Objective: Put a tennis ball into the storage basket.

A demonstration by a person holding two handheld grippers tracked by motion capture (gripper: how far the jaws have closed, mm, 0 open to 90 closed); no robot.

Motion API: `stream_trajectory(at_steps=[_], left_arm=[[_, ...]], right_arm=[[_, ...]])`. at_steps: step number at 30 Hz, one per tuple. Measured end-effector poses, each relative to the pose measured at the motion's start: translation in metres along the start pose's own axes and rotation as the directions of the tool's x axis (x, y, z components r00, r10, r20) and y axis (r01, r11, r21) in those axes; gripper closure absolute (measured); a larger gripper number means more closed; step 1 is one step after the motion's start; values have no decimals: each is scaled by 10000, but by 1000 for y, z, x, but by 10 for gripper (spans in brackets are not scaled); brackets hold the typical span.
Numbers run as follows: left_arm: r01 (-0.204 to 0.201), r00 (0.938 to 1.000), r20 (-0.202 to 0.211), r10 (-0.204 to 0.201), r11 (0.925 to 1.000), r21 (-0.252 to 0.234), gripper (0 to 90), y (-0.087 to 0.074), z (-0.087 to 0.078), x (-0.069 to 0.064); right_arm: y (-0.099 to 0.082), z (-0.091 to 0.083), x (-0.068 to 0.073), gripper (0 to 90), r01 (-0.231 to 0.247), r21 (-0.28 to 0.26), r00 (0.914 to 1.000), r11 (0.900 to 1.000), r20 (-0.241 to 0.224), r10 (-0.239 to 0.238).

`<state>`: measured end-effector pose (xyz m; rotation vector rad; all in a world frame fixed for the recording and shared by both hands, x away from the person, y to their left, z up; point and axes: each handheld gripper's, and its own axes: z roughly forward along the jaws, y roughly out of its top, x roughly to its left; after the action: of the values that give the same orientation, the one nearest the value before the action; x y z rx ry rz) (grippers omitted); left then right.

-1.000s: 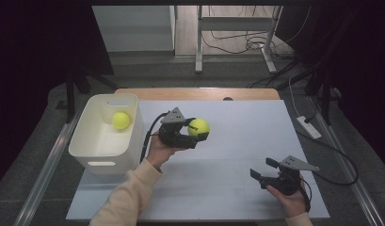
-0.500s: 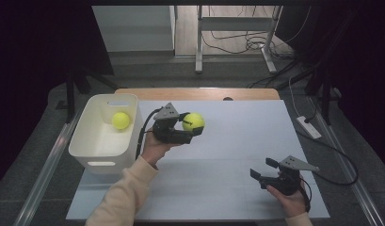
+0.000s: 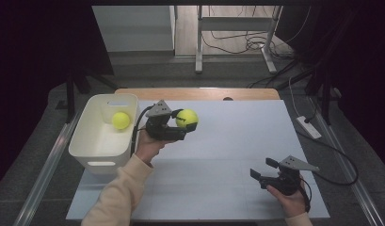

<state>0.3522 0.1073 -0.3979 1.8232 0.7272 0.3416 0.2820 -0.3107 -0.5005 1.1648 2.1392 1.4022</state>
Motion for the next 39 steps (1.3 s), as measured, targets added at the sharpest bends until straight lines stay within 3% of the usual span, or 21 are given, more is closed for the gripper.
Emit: stream_trajectory(at_steps=[39], left_arm=[[192, 9948, -992, -241, 9986, -503, 272, 14, -43, 19]], right_arm=[[0, 0, 0, 139, 29, -2, 10000, 10000, -3, -29]])
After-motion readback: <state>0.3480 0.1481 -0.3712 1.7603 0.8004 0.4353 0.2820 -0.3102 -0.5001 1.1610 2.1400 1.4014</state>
